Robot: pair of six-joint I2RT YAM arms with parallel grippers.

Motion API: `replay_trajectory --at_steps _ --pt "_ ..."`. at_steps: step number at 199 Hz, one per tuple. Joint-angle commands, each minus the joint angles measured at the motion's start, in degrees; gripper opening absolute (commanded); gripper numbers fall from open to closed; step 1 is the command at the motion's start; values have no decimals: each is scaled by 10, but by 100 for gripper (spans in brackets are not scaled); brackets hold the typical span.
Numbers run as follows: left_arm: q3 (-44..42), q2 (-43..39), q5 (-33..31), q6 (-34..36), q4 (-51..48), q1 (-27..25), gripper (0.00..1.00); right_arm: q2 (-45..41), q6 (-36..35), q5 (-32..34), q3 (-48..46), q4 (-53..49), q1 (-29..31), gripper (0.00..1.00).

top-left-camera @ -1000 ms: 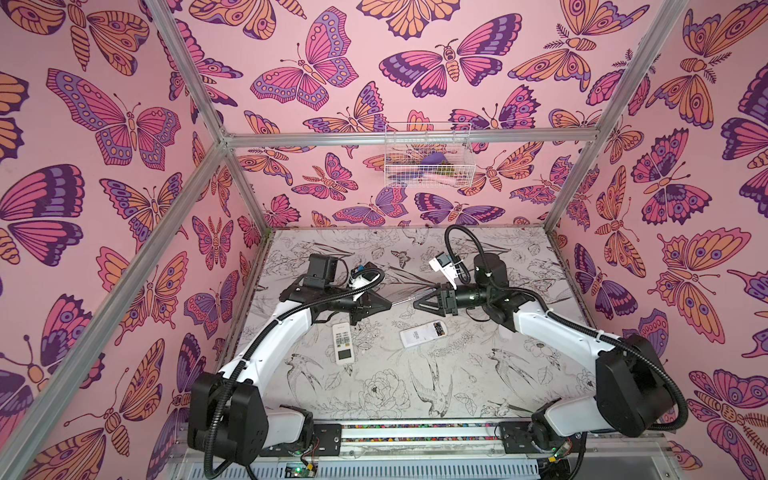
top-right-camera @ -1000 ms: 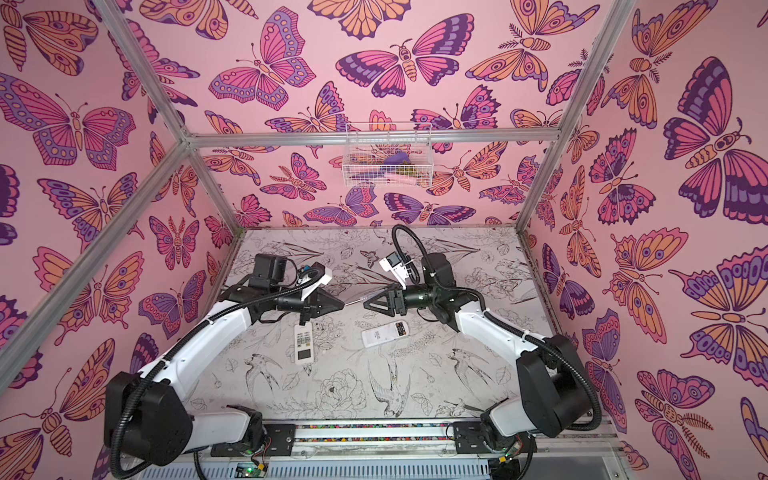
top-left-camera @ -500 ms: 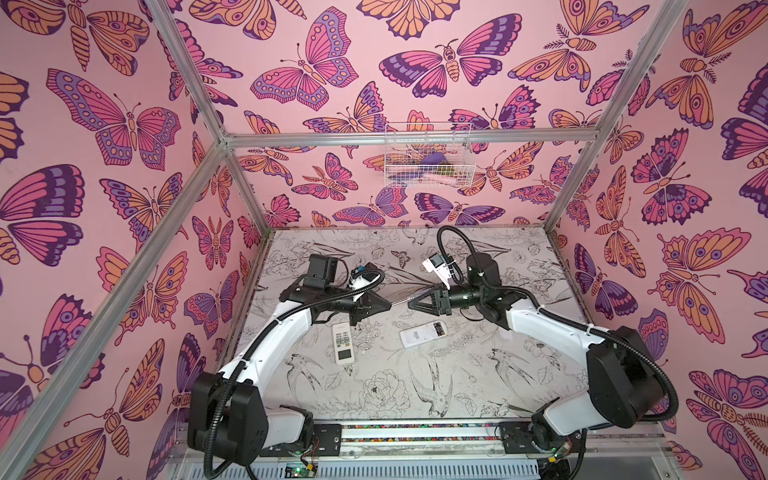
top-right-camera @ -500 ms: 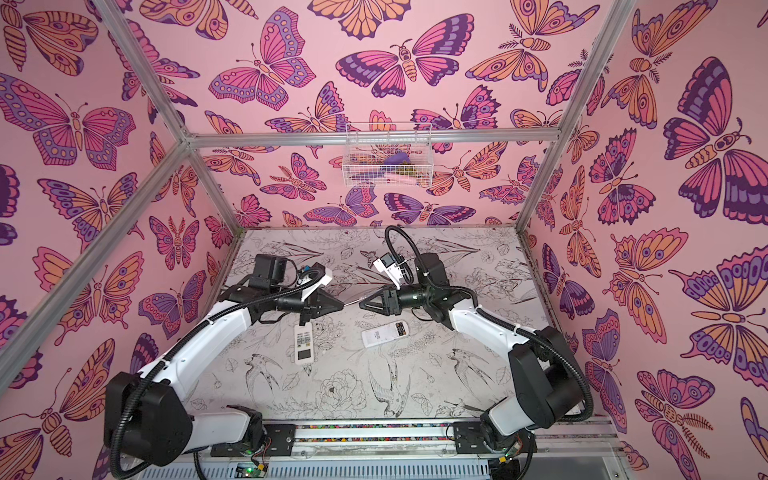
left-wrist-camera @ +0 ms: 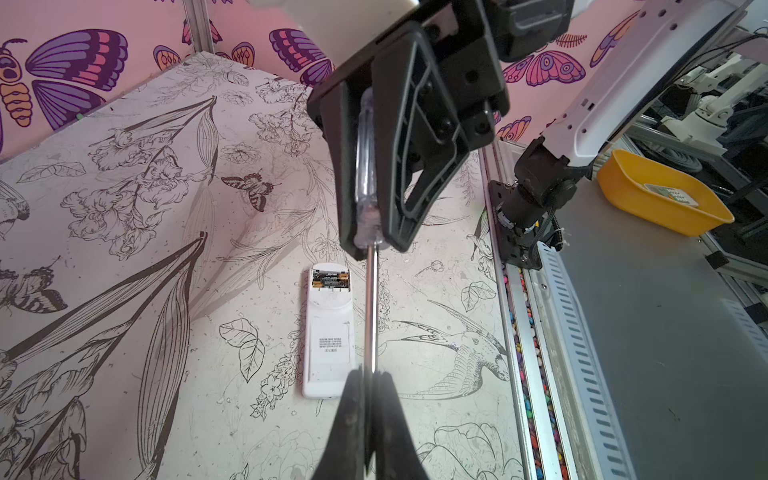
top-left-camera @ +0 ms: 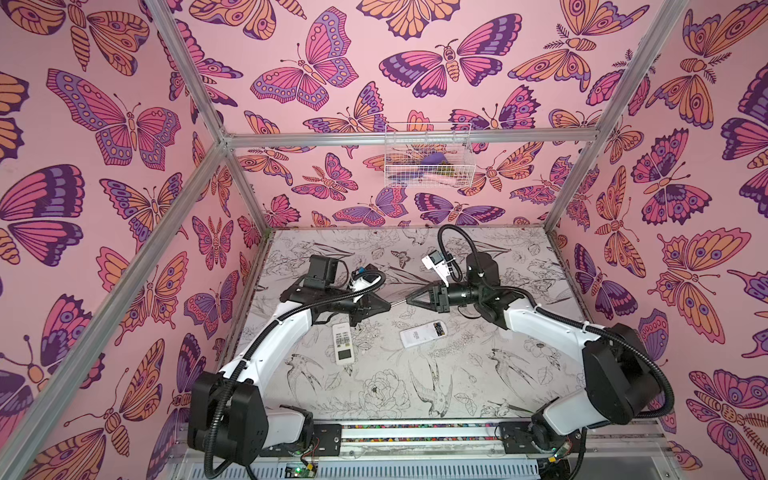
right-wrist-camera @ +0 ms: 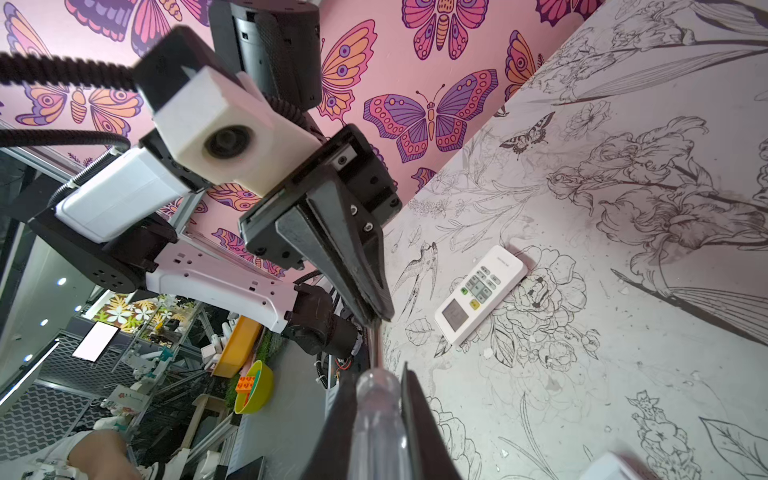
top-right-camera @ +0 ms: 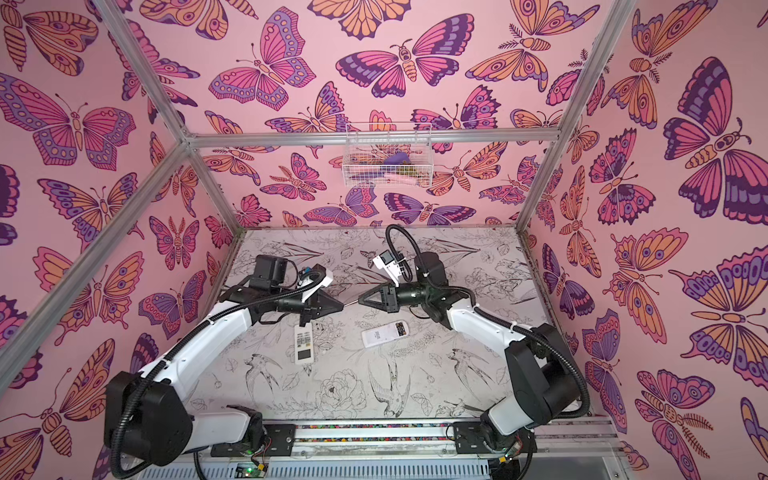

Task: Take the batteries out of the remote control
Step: 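Open the left gripper off the shaft while the right gripper lifts the screwdriver, then move the left gripper down onto the opened white remote and grasp it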

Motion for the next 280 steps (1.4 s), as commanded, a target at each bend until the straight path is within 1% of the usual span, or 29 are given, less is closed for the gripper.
replay_trajectory --at_steps 1,18,33,38,44,54,66,77,99,117,131,145,156,161,173,190,205,234,251,263,280 --pt "-6 -2 27 10 -1 -4 0 4 -38 6 5 -27 8 0" --pt "-2 -1 25 2 -1 -2 0 0 -51 9 6 -47 5 0" --pt "2 -1 21 1 -1 -1 19 -9 -66 6 3 -65 -1 0" --pt "2 -2 16 2 -1 0 27 -14 -72 7 0 -75 -5 0" --pt "3 -3 11 3 -1 0 35 -21 -78 10 -4 -83 -9 0" --pt "4 -6 2 2 -2 3 44 -35 -81 17 -13 -92 -19 0" --pt "10 -9 -14 -5 -4 9 49 -57 -75 28 -29 -96 -34 0" --pt "17 -9 -33 -11 -8 10 52 -80 -76 39 -41 -106 -43 0" --pt "29 -7 -67 -13 -17 10 59 -141 -126 83 -55 -194 -60 0" --pt "42 5 -85 -32 -17 7 67 -186 -145 120 -66 -250 -78 0" --pt "55 18 -107 -41 -17 -1 68 -228 -153 141 -75 -287 -95 0" --pt "69 34 -131 -45 -17 -9 70 -275 -172 179 -77 -335 -105 0" --pt "79 47 -153 -47 -17 -19 72 -318 -188 225 -80 -373 -107 0" --pt "84 52 -165 -48 -16 -24 73 -337 -192 258 -83 -385 -107 0" --pt "97 67 -191 -49 -17 -40 78 -381 -197 315 -92 -404 -108 0" --pt "116 88 -229 -57 -17 -66 84 -440 -219 382 -93 -447 -108 0" --pt "132 108 -253 -60 -19 -91 86 -485 -236 441 -91 -494 -109 0" --pt "162 149 -288 -67 -22 -136 89 -567 -253 541 -91 -580 -109 0" --pt "177 175 -291 -69 -21 -157 91 -616 -259 580 -102 -615 -108 0" --pt "187 191 -295 -64 -21 -172 92 -650 -253 608 -118 -617 -108 0" --pt "201 218 -312 -65 -21 -193 93 -683 -260 614 -133 -609 -108 0"
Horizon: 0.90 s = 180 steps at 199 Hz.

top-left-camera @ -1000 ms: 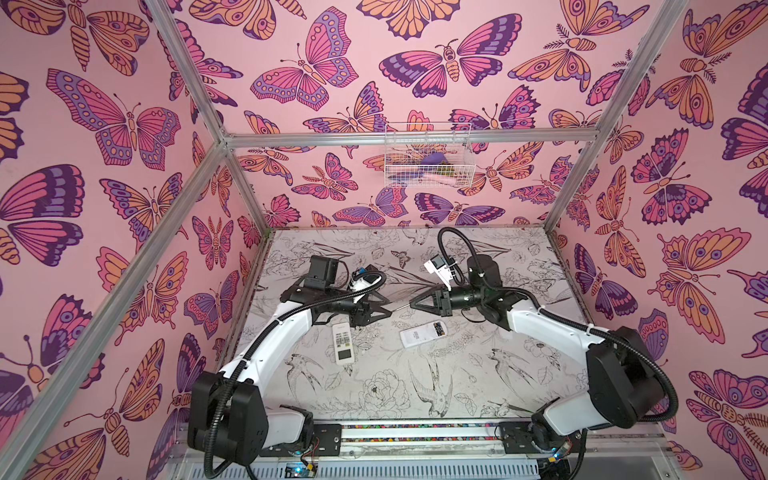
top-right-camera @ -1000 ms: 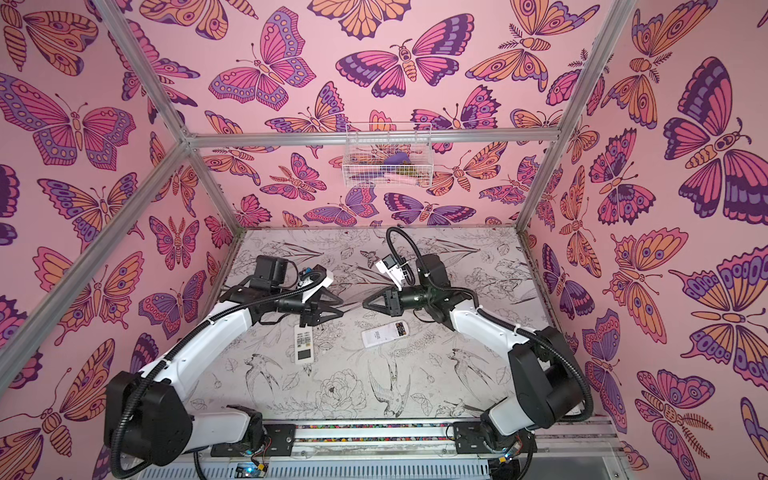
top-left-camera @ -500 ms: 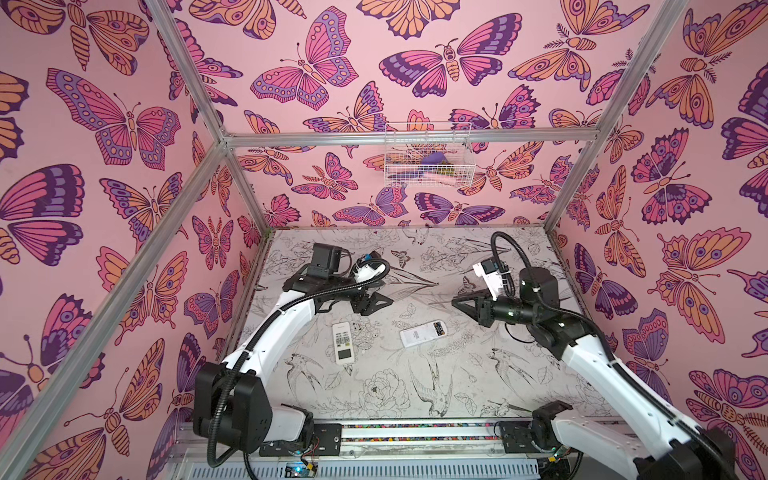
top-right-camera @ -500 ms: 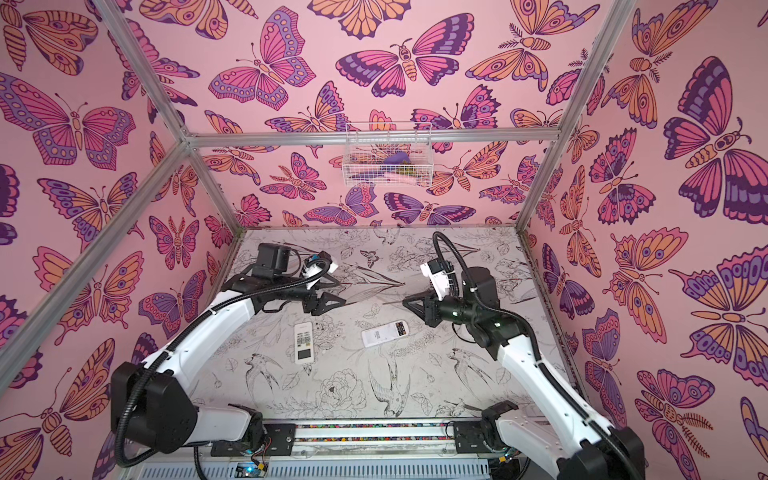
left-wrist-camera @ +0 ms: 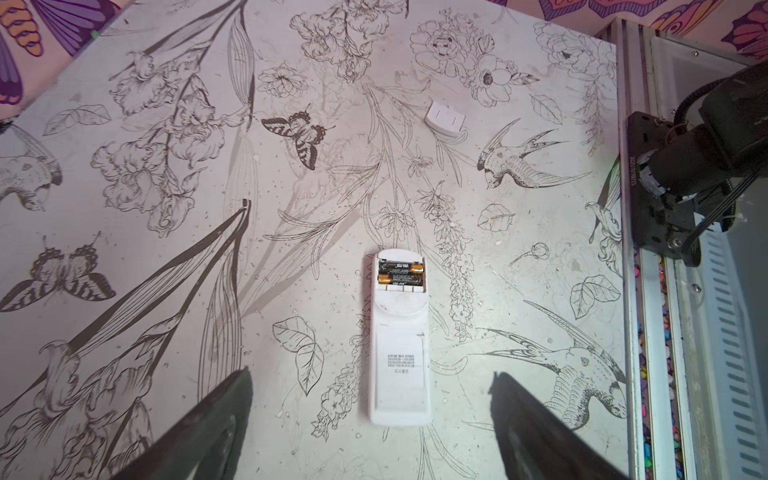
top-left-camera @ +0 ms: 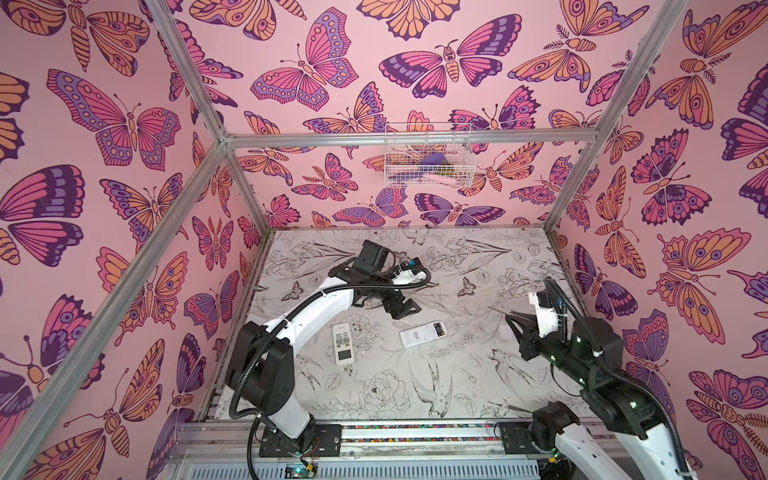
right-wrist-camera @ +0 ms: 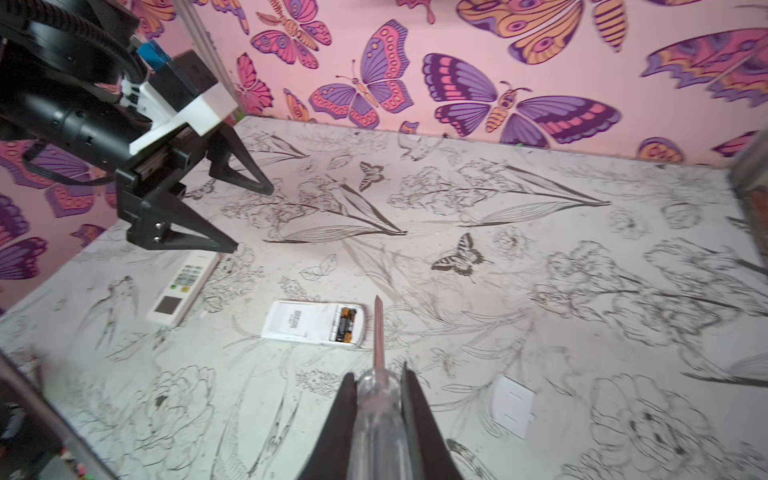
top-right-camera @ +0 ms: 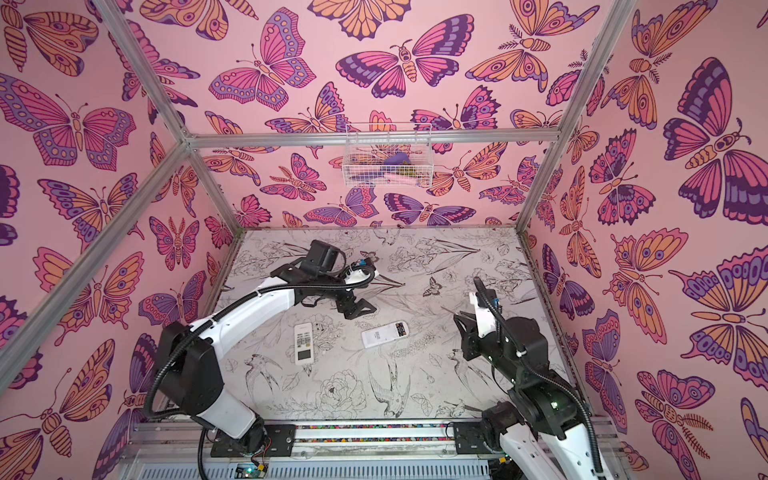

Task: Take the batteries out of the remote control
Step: 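Move the left gripper down onto the opened white remote and grasp it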

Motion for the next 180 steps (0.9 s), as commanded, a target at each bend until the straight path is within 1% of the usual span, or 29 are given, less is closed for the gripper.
replay_trajectory --at_steps 1,67,80,108,138,164,180 --pt "23 32 -30 -2 -11 -25 93 -37 -22 64 -19 -40 -4 0" --pt "73 129 -116 -2 -18 -107 98 -106 -15 116 -60 -27 -3 0" --pt "83 149 -132 3 -23 -113 98 -117 -23 116 -68 -23 -3 0" --pt "95 178 -177 -12 -25 -113 99 -126 -27 110 -71 -23 -3 0" --pt "93 202 -169 -15 -25 -118 98 -135 -34 90 -76 -22 -4 0" --pt "90 213 -177 -16 -31 -129 98 -139 -34 97 -76 -22 -3 0" --pt "79 214 -171 -6 -30 -134 98 -141 -36 89 -77 -21 -3 0"
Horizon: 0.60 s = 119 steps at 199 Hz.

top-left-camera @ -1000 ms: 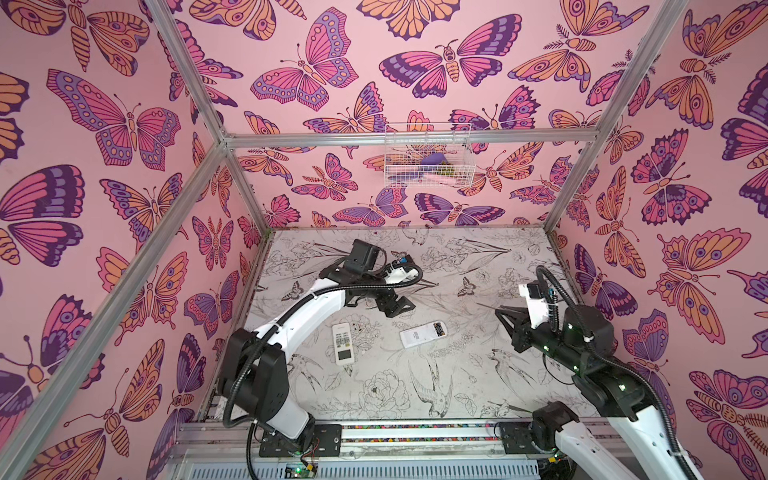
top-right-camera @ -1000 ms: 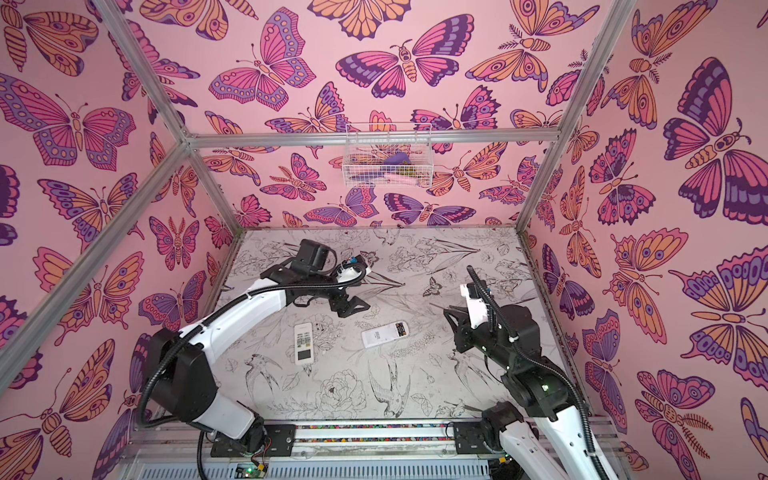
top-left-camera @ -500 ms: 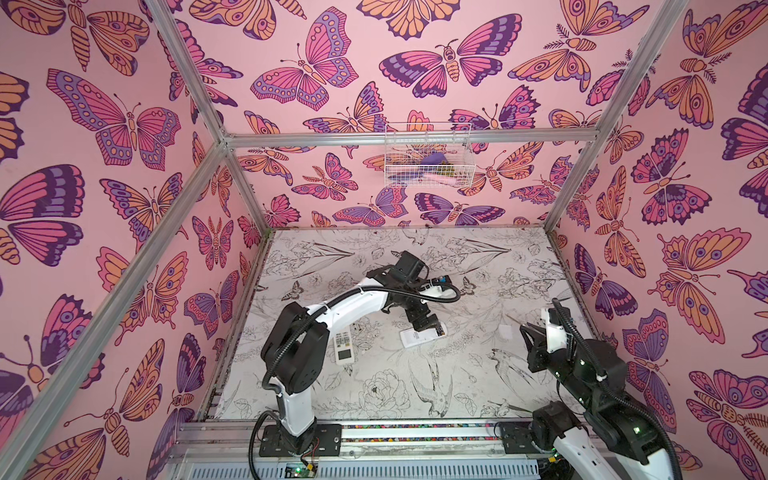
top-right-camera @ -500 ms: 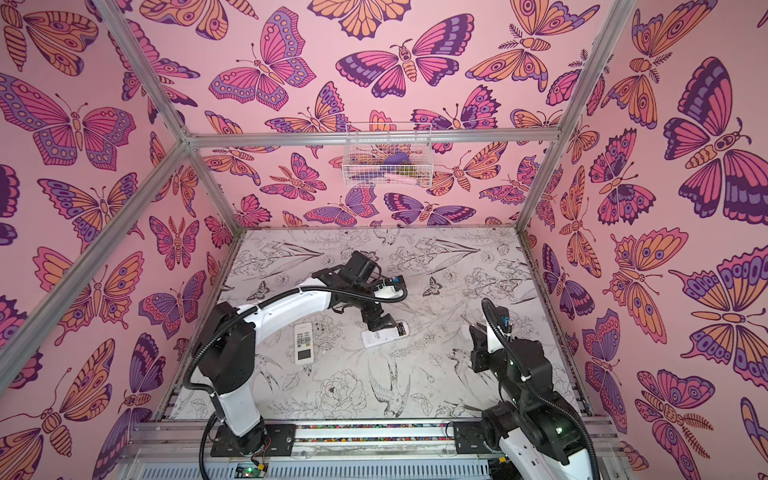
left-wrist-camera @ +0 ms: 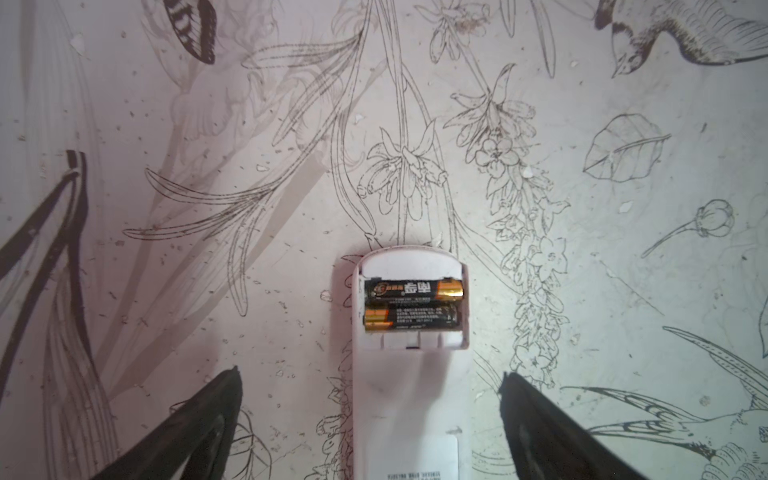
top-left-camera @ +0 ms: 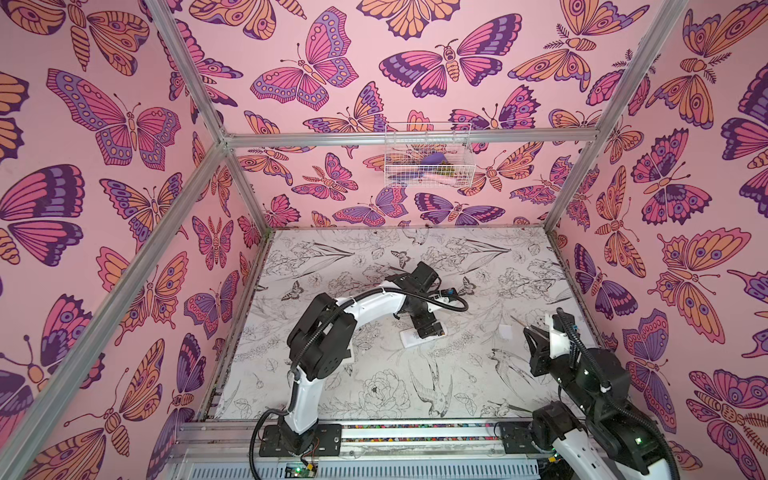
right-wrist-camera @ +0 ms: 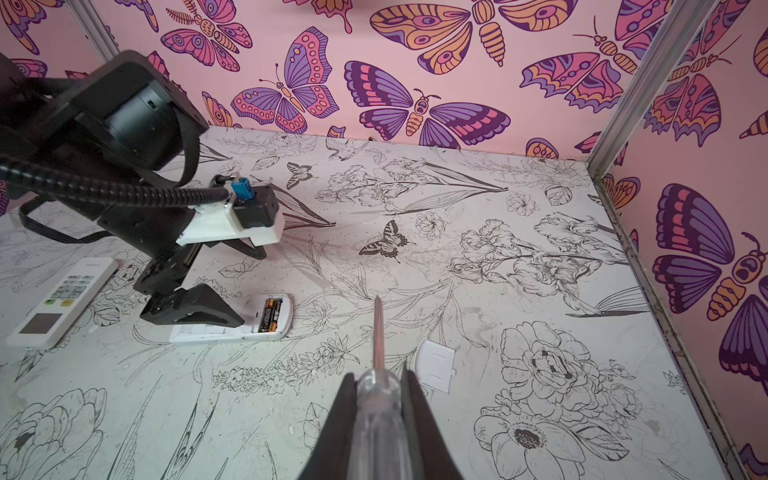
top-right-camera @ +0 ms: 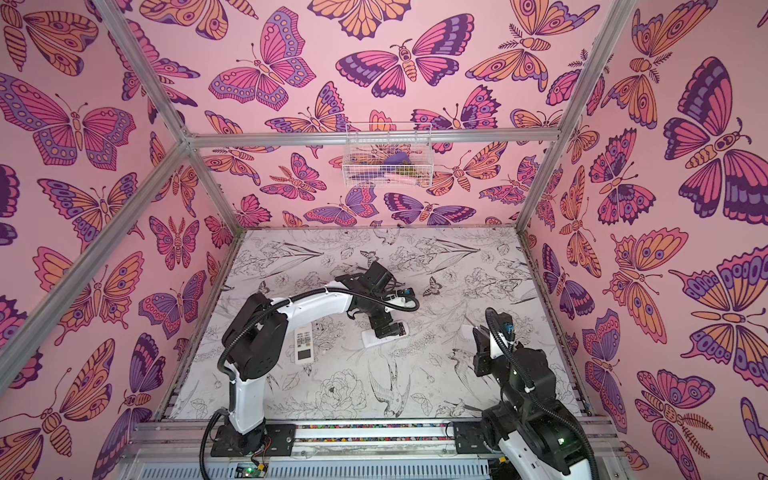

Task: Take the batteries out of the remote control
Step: 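Move the left gripper down onto the opened white remote and grasp it, then lift the remote with the left gripper toward the robot while the right gripper approaches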

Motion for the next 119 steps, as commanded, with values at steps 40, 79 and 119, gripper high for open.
replay_trajectory --at_steps 40,79,119 --pt "-2 32 -13 -4 -16 -10 96 -14 -19 -1 0 5 -3 0" --pt "-4 55 -2 -7 -17 -13 88 -17 -19 -4 0 4 -3 0" --pt "-9 59 -1 -2 -19 -17 75 -18 -21 -10 -2 5 -3 0"
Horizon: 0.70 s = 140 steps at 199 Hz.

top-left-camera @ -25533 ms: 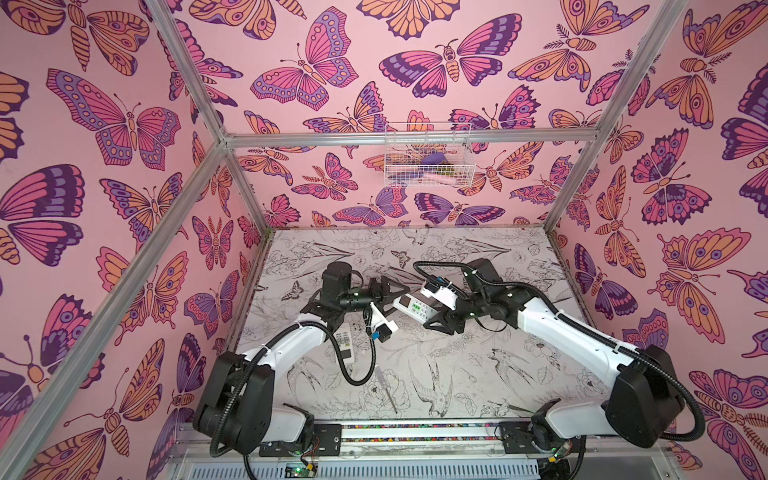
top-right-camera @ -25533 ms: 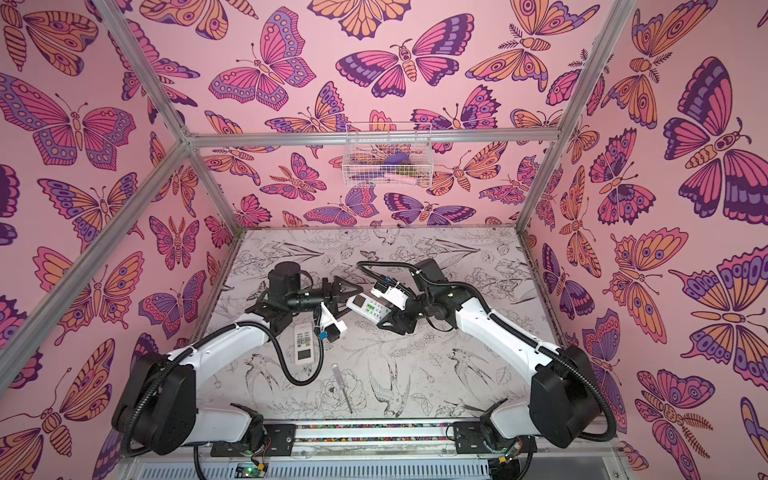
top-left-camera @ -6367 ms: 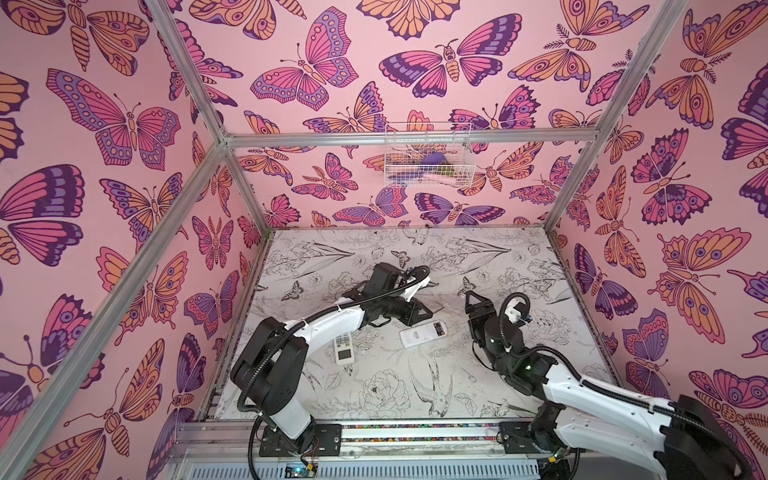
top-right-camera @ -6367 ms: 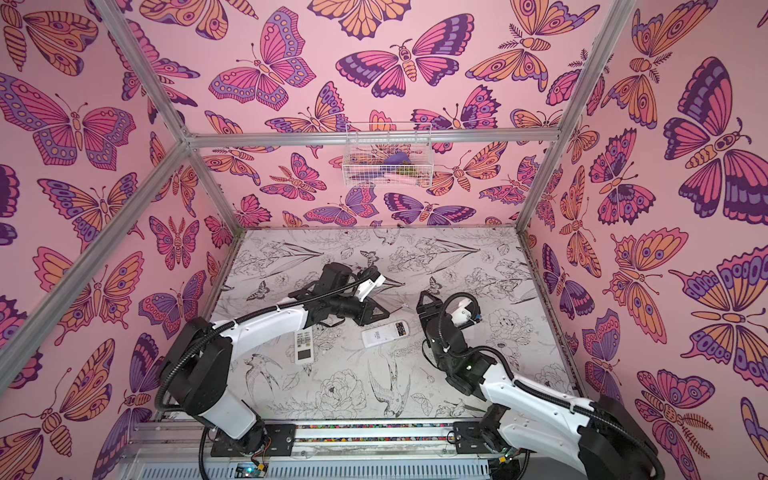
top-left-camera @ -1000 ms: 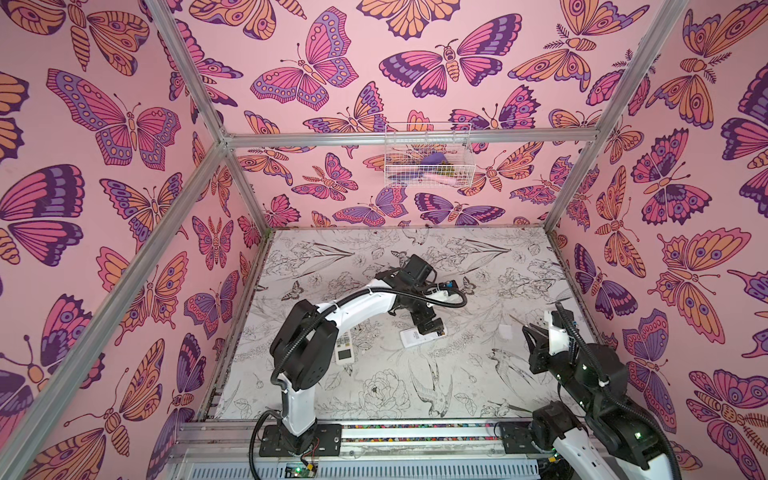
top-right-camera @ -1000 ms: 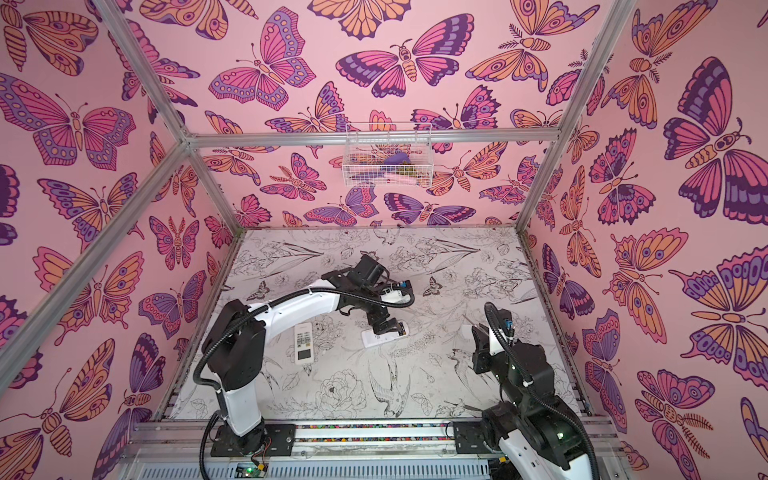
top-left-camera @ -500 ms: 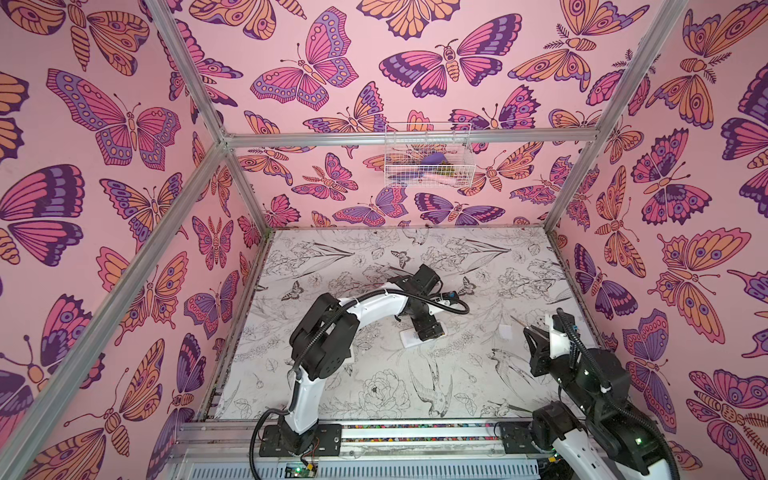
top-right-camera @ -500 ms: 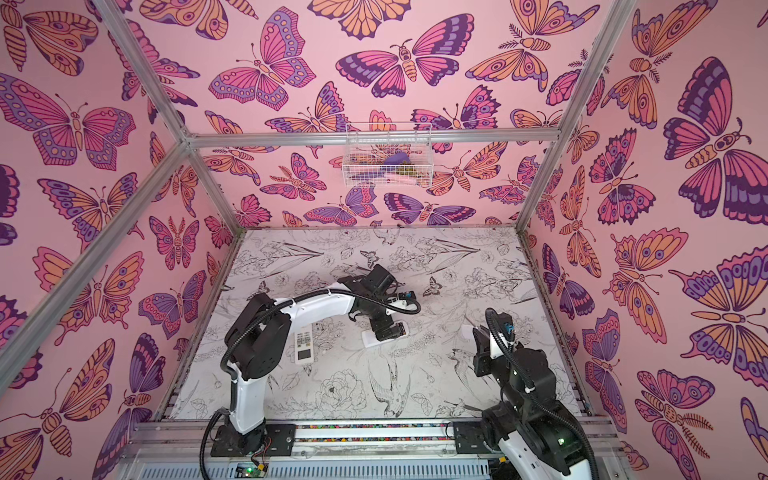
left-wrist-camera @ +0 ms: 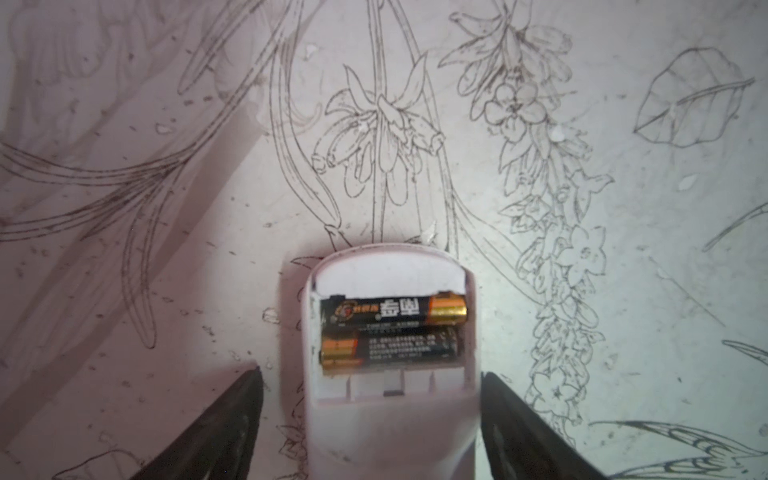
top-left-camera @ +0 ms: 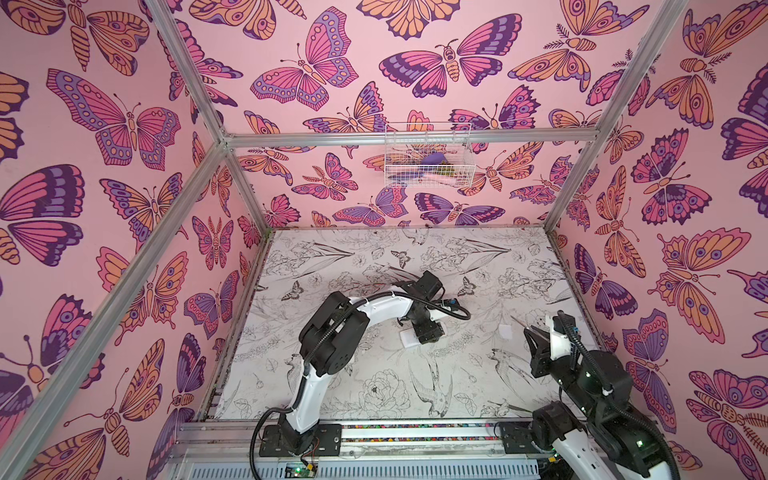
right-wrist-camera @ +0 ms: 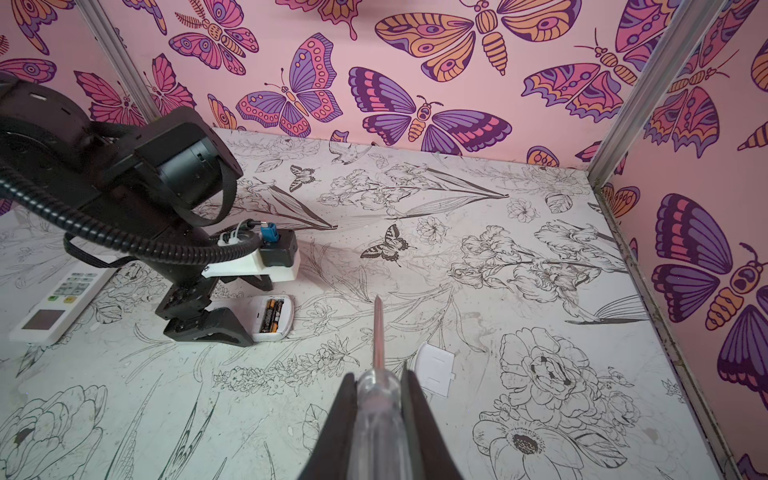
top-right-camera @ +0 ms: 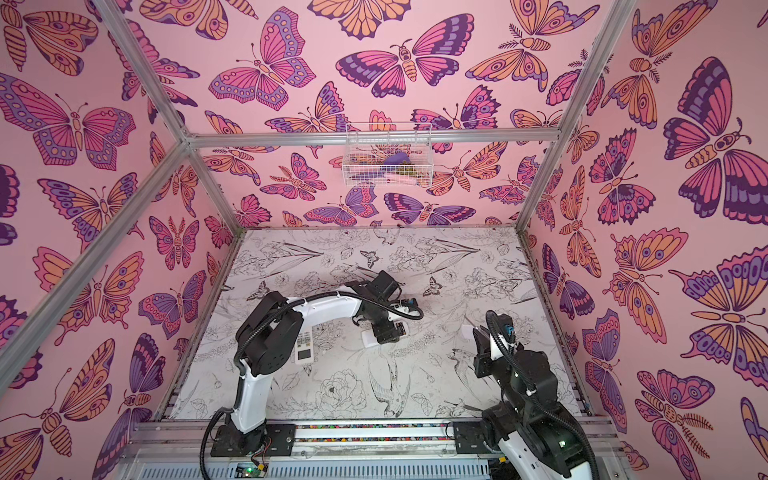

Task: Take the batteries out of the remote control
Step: 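Lift the remote with the left gripper toward the robot while the right gripper approaches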

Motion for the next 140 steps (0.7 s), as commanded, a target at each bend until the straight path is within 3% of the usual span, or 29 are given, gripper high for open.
replay_trajectory --at_steps 1,72,140 --pt "-9 16 2 2 -20 -5 74 -8 -11 -5 0 5 -3 0" --pt "-95 -74 29 47 -21 -10 39 -5 -10 -2 0 5 -3 0" --pt "-237 -198 46 107 -15 -41 36 2 -12 -12 0 6 -3 0"
